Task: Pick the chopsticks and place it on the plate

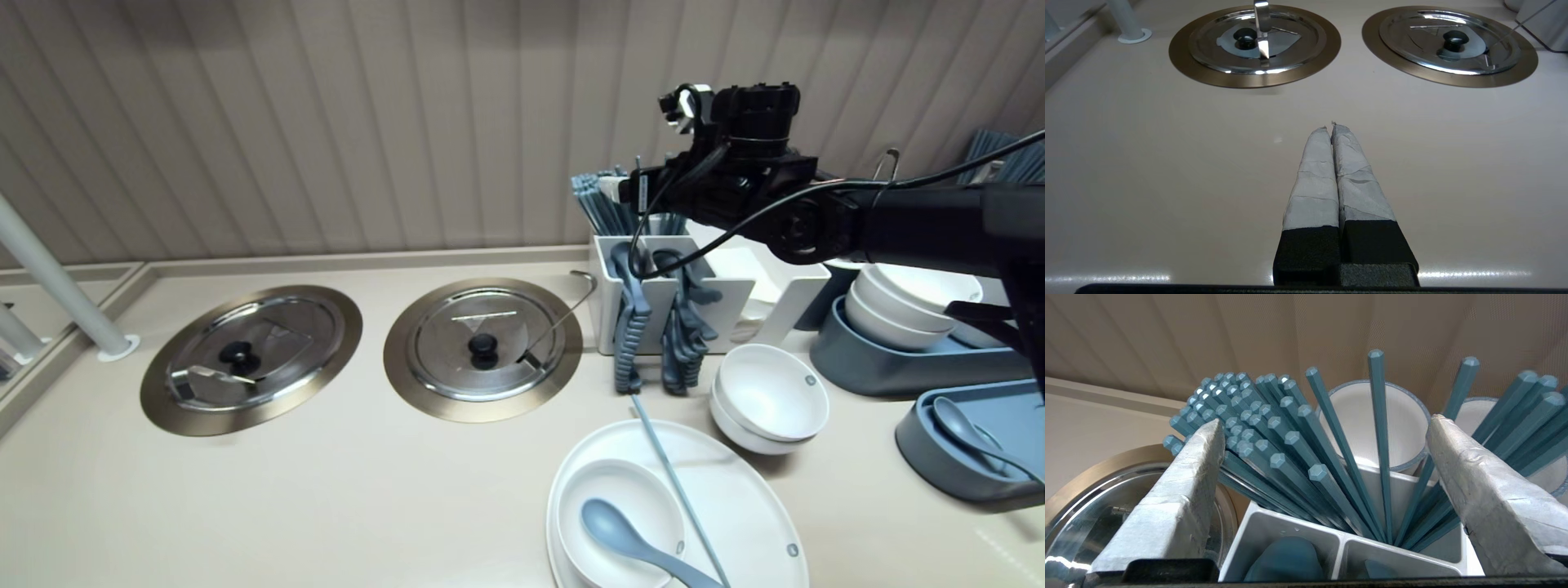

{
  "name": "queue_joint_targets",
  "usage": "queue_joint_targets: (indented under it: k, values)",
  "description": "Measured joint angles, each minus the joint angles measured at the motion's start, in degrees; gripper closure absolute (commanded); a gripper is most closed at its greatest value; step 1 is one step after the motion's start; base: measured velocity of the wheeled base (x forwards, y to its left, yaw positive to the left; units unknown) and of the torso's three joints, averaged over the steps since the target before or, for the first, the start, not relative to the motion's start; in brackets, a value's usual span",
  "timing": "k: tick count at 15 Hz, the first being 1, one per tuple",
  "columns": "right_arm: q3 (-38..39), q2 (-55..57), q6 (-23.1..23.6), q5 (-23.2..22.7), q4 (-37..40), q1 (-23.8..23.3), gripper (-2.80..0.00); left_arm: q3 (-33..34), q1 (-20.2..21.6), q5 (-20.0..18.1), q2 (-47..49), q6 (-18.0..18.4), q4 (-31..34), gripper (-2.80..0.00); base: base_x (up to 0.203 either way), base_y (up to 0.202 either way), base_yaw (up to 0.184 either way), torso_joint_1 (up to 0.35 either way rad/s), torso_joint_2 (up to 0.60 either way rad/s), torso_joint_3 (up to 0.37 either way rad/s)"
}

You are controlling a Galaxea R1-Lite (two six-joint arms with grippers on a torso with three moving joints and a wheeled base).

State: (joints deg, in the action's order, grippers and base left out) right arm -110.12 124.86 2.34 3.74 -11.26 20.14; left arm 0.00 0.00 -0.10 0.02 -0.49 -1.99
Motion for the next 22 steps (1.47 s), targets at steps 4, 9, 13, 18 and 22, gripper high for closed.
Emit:
queue_joint_targets:
  k: [4,9,13,18,22]
  values:
    - [-0.09,0.5,-0.02,0.0,0.0,-0.85,-2.8,0.0,0.0,0.0,0.0,0.0,0.01,0.0,0.0,0.0,0.0,0.0,0.0,0.0]
    - [3.28,-2.73,-0.06,-0.8,0.61,-0.62,-2.8,0.0,0.0,0.0,0.0,-0.02,-0.01,0.0,0.0,0.0,0.0,0.0,0.0,0.0]
    - [8.78,-7.82,4.64,-0.81,1.67,0.11,-2.8,0.0,0.0,0.0,0.0,-0.02,0.01,0.0,0.0,0.0,0.0,0.0,0.0,0.0]
    - [8.98,-7.48,6.81,2.06,1.43,-0.2,-2.8,0.0,0.0,0.01,0.0,-0.02,-0.01,0.0,0.0,0.0,0.0,0.0,0.0,0.0]
    - [5.21,-4.4,6.4,5.61,0.62,-0.22,-2.8,0.0,0.0,0.02,0.0,-0.02,-0.01,0.0,0.0,0.0,0.0,0.0,0.0,0.0]
